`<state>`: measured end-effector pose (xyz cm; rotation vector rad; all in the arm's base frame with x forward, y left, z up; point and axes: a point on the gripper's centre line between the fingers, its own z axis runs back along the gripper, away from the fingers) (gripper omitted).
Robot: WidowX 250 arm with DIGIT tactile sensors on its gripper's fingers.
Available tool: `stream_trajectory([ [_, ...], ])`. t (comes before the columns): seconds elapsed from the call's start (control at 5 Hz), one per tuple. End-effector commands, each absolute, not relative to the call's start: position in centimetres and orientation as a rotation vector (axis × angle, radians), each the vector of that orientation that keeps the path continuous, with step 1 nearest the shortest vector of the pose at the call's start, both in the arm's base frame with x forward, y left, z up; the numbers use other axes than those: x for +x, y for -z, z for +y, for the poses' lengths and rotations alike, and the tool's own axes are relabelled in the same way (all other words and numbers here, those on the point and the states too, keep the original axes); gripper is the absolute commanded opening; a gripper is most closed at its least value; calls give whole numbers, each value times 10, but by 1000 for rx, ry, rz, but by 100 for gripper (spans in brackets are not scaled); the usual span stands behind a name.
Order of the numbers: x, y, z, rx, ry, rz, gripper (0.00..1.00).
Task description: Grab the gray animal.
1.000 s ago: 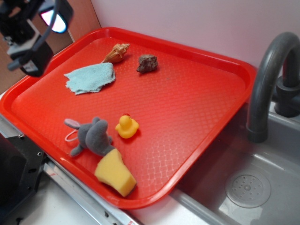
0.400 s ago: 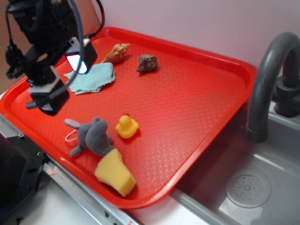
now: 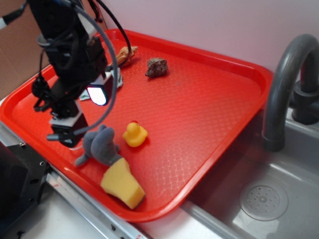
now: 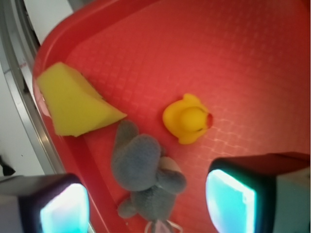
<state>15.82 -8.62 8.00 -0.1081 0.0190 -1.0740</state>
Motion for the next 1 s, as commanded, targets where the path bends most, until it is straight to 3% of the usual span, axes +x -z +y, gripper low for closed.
stream_trajectory([
  [0.0,152,-45,-99,-120,1109,92,100],
  [0.4,146,-20,-95,-109,1083,183,100],
  [0.6,145,-17,-93,-85,1087,201,0],
  [0.8,147,-21,-93,-86,1087,182,0],
])
